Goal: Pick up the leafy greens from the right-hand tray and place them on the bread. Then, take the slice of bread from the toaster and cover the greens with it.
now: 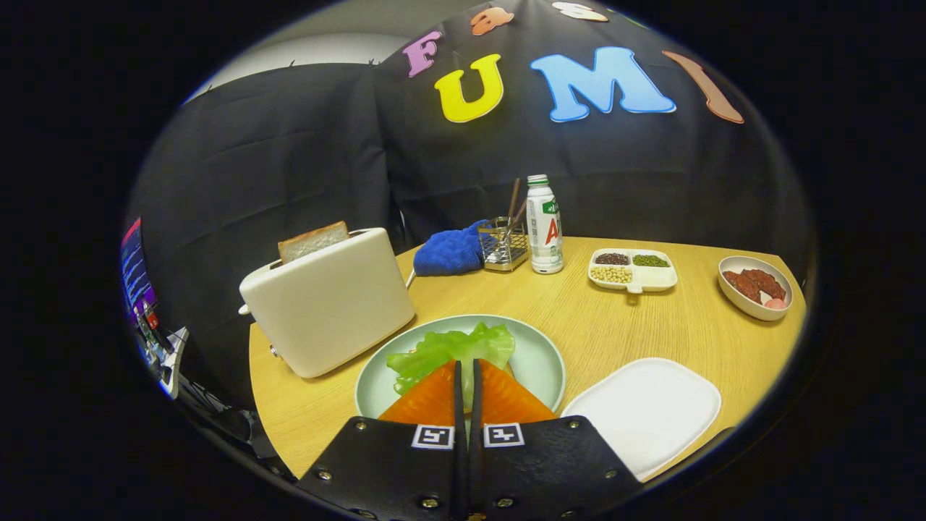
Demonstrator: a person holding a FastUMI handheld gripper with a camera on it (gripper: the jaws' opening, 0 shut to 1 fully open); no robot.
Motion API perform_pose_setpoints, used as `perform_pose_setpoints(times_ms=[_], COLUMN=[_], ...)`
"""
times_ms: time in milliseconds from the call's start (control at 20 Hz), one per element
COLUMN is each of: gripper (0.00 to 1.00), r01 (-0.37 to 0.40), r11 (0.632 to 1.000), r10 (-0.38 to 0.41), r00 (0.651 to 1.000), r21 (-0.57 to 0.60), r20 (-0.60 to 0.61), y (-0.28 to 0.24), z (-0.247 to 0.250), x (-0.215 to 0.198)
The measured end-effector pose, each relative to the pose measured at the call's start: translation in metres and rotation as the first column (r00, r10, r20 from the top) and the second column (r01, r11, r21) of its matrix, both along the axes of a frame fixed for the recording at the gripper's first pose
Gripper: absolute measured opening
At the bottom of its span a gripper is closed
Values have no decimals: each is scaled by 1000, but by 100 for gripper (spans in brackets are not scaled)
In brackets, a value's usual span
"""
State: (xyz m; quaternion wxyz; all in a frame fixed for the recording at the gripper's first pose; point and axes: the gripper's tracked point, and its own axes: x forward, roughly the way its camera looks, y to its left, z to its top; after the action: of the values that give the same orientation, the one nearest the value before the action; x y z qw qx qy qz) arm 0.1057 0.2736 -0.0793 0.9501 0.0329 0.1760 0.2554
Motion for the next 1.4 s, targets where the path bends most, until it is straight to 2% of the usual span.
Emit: perform_pose_setpoints(times_ms=[50,100,150,200,250,500,550,650,700,800,950,1100,1200,1400], gripper=[2,8,19,19,27,29,39,52,60,63,63,63,63,63], r01=[14,31,44,64,73,123,141,183,242,376,415,413,368,335], r11=[1000,999,998,997,996,991,988,982,970,926,909,909,930,942], r10=[-14,-31,-44,-63,-72,-119,-134,-175,-234,-361,-383,-381,-344,-322], r00=[1000,1000,999,998,997,991,986,972,955,906,872,878,892,895], r21=[-5,-23,-40,-53,-52,-61,-69,-37,-19,-26,-45,-56,-27,12], r20=[1,4,9,18,22,68,97,158,183,221,306,291,293,310], y=[-2,-7,-12,-15,-18,-29,-33,-35,-40,-52,-35,-13,17,64], z=[-2,-3,-4,-4,-5,3,10,30,42,60,86,85,92,106], x=[2,3,4,6,7,9,10,8,8,-1,-17,-30,-36,-44])
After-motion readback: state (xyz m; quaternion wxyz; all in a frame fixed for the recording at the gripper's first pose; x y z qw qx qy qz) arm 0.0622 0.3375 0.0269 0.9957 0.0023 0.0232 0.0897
